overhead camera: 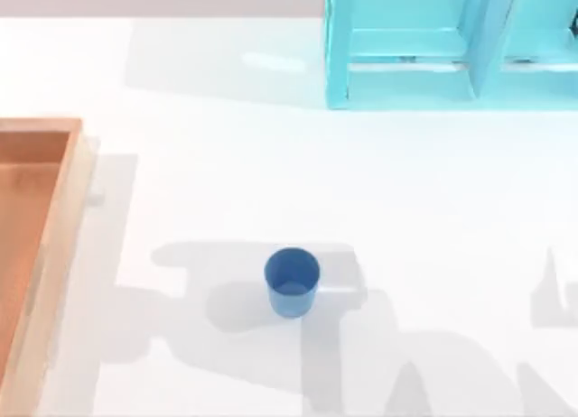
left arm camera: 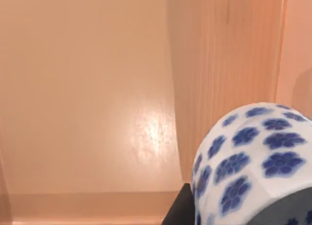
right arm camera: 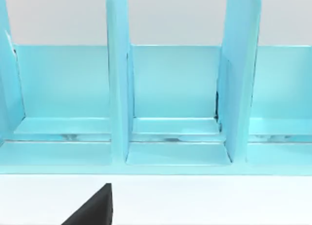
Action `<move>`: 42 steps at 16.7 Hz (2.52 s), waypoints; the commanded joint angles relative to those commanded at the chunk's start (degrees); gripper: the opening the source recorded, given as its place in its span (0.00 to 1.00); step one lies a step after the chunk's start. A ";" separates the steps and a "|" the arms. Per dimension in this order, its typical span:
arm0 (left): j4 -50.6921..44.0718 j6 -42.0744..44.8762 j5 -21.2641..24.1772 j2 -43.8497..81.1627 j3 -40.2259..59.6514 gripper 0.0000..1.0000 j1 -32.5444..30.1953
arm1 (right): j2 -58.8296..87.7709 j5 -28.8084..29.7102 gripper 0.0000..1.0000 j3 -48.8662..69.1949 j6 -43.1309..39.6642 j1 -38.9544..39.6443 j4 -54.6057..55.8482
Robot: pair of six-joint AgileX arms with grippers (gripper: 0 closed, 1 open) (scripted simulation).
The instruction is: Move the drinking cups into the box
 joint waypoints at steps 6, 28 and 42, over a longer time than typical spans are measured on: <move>-0.09 15.95 0.34 -14.84 -13.36 0.00 16.67 | 0.00 0.00 1.00 0.00 0.00 0.00 0.00; 14.98 17.50 0.38 -14.65 -28.13 0.00 18.29 | 0.00 0.00 1.00 0.00 0.00 0.00 0.00; 14.98 17.50 0.38 -14.65 -28.13 1.00 18.29 | 0.00 0.00 1.00 0.00 0.00 0.00 0.00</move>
